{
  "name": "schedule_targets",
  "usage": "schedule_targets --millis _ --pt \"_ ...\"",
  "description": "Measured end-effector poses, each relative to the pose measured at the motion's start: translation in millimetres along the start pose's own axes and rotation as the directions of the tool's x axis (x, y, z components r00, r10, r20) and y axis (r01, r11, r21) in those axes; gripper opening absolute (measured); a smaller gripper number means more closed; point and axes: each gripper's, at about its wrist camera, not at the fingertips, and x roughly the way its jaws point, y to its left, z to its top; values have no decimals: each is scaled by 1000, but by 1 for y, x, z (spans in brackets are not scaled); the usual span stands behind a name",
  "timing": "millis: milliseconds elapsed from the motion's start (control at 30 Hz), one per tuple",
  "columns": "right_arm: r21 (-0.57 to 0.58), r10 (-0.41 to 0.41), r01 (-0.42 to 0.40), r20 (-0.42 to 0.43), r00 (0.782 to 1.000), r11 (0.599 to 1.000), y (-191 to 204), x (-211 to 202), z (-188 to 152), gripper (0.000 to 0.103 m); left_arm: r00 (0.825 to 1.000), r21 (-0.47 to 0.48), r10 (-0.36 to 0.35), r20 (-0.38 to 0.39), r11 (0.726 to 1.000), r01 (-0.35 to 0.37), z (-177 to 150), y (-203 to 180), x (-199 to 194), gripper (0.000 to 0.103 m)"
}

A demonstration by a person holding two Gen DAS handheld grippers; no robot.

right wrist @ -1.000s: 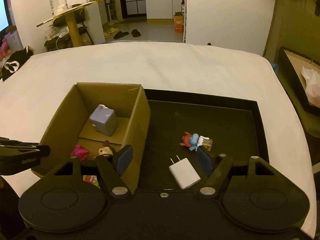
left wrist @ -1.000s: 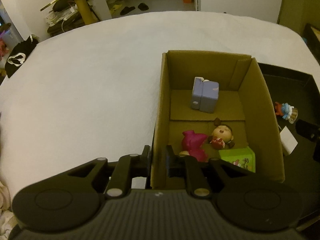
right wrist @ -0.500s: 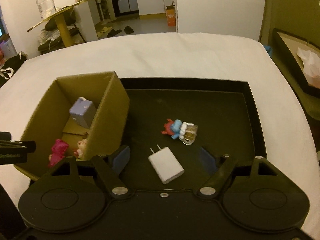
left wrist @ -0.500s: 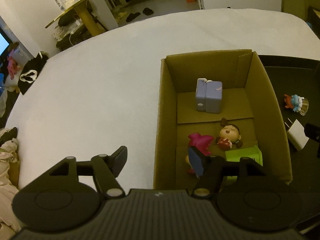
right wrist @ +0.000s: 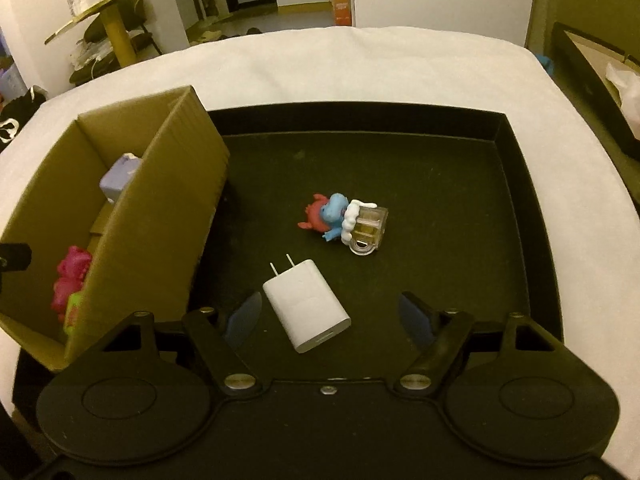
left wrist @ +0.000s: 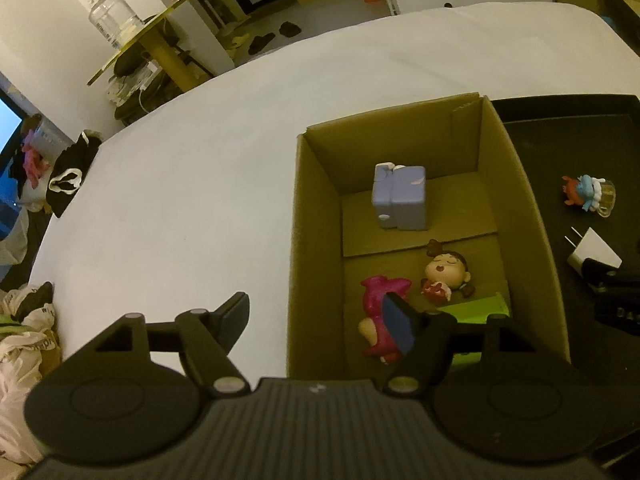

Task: Organize rigid objects
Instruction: 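Move the right tool back over the tray to the white charger, then grasp the white USB charger with the right gripper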

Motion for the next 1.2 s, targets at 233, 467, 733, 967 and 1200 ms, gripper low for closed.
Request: schedule_targets --millis 233,467,733,967,1200 --pt "-65 1 -3 -25 1000 998 3 13 -8 59 1000 0 27 -6 1000 -27 -1 -4 1 72" --pt "-25 -38 38 -27 999 999 -6 4 -11 40 999 -20 33 -15 999 -34 2 -2 3 72" --pt "6 -44 44 -23 999 999 -9 -10 -10 37 1000 -49 22 -8 999 -23 2 6 2 72" --pt "-4 -37 37 32 999 999 2 -28 9 36 1000 -72 15 -9 997 -15 -3 17 3 72" --pt "-17 -32 33 80 996 999 14 -44 30 36 1000 -104 -13 -16 994 11 -7 30 5 72"
